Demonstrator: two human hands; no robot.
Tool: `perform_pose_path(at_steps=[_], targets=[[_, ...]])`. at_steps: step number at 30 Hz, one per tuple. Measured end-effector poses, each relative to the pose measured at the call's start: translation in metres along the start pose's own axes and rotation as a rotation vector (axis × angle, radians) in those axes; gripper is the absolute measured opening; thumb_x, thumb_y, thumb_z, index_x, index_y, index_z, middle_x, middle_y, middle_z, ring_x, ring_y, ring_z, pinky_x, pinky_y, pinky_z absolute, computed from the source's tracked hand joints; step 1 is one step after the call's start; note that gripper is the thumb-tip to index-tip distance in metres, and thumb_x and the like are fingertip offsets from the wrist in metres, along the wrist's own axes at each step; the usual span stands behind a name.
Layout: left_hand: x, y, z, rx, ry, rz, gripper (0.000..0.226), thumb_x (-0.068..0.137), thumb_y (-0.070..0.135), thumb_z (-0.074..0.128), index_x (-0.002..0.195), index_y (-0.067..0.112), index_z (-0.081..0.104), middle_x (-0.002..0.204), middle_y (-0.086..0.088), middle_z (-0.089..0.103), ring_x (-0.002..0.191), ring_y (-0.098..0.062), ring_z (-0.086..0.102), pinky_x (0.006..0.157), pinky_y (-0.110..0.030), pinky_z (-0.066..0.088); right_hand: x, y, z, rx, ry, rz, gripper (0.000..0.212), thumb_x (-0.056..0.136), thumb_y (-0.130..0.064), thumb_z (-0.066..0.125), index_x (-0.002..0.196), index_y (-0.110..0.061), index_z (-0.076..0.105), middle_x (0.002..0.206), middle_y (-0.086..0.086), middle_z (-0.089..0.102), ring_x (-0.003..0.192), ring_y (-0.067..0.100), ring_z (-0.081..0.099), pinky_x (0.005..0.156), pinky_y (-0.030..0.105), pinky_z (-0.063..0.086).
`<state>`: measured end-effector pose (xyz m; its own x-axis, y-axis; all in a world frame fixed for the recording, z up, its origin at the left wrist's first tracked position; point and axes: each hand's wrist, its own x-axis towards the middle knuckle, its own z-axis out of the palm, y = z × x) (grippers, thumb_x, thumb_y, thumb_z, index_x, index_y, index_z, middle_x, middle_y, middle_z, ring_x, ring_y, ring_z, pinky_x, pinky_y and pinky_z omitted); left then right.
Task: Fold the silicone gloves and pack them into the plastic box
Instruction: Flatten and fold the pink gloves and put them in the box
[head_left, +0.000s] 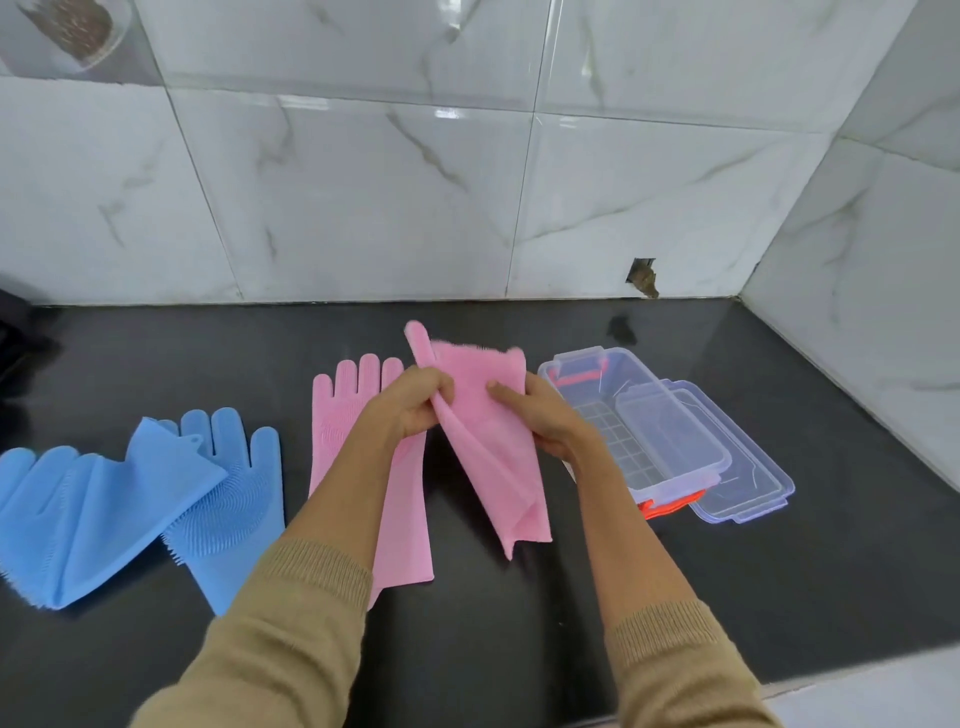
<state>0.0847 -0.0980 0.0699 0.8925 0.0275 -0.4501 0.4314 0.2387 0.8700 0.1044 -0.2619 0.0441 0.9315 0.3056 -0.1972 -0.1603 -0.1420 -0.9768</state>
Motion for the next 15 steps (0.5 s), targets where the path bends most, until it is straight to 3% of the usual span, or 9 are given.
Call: perform_pose_path(at_steps=[3,5,9,12,15], targets=[[0.014,-0.015,-0.004,0.188,0.053,0.013,0.041,0.074,-0.02,0.036,0.108,-0.006,0.055,0.087,-0.015,0.056,0.091,-0.033,0.057,0.069,-0.034,0.052,0.002,0.007,0.0,-0.213,0.039,0.054,0.034,0.094,-0.021,0.055,0.127,-0.013,0.054,0.117,0.008,0.064,0.104,0.025,0.064,0.076,0.039,0.058],[0.02,-0.023,-0.006,0.246,0.079,0.045,0.044,0.072,-0.02,0.041,0.111,-0.004,0.054,0.093,-0.016,0.057,0.098,-0.034,0.058,0.071,-0.034,0.052,0.002,0.009,0.0,-0.275,0.023,0.093,0.035,0.093,-0.019,0.056,0.127,-0.017,0.05,0.117,0.005,0.062,0.103,0.024,0.061,0.066,0.033,0.056],[0.028,-0.032,-0.004,0.411,0.136,0.085,0.045,0.075,-0.016,0.052,0.117,-0.001,0.05,0.109,-0.016,0.059,0.106,-0.032,0.059,0.08,-0.04,0.054,0.005,0.018,0.0,-0.365,0.036,0.064,0.042,0.085,-0.003,0.062,0.119,-0.018,0.044,0.125,0.01,0.055,0.096,0.016,0.055,0.065,0.025,0.051],[0.031,-0.033,0.002,0.623,0.263,0.188,0.043,0.076,-0.009,0.061,0.116,0.001,0.051,0.111,-0.015,0.059,0.104,-0.031,0.059,0.075,-0.034,0.049,0.011,0.023,0.0,-0.393,0.155,0.12,0.06,0.083,-0.012,0.069,0.134,-0.009,0.036,0.125,0.009,0.052,0.109,0.025,0.057,0.081,0.035,0.053],[0.027,-0.034,0.007,0.835,0.459,0.313,0.026,0.081,-0.004,0.064,0.106,-0.002,0.056,0.1,-0.016,0.062,0.094,-0.032,0.061,0.067,-0.03,0.043,0.015,0.026,-0.003,-0.439,0.253,0.13,0.044,0.089,-0.018,0.061,0.128,-0.005,0.046,0.121,0.013,0.06,0.109,0.029,0.06,0.09,0.043,0.053]])
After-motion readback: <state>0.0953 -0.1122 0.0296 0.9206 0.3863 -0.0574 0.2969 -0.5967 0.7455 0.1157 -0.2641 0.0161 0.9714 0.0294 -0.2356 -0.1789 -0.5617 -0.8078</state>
